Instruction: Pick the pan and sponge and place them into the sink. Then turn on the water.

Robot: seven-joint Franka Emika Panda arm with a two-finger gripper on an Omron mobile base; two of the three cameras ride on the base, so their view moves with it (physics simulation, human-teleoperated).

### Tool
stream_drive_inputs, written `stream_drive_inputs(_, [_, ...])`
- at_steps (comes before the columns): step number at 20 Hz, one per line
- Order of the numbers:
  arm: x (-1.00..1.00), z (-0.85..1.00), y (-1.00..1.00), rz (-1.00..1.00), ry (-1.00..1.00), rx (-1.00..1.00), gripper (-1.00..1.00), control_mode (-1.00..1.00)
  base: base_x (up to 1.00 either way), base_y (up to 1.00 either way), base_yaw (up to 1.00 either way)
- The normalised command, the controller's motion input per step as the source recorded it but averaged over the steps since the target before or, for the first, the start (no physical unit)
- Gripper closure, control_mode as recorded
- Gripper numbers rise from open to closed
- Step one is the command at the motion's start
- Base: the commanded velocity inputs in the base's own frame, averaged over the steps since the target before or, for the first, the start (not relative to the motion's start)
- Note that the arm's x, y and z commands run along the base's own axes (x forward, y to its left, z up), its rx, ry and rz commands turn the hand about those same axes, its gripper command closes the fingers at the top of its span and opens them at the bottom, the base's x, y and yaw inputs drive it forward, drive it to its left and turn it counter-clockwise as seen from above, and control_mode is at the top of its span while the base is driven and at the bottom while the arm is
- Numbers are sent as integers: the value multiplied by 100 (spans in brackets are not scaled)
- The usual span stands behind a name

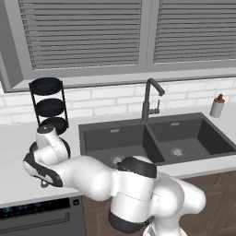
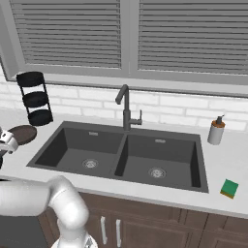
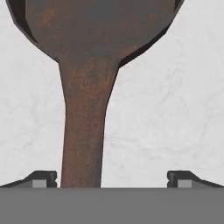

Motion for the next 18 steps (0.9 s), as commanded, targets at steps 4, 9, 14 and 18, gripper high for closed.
stream_drive_inputs(4, [20,-15,17,0,-2,0,-100,-100,0,0,0])
stream_drive_inputs(9, [9,-31,2,0,-7,0,-100,-100,0,0,0])
stream_drive_inputs(14, [12,-37,0,0,-5,0,-100,-100,0,0,0])
stream_drive_inputs(18, [11,-34,0,0,-3,0,-100,-100,0,0,0])
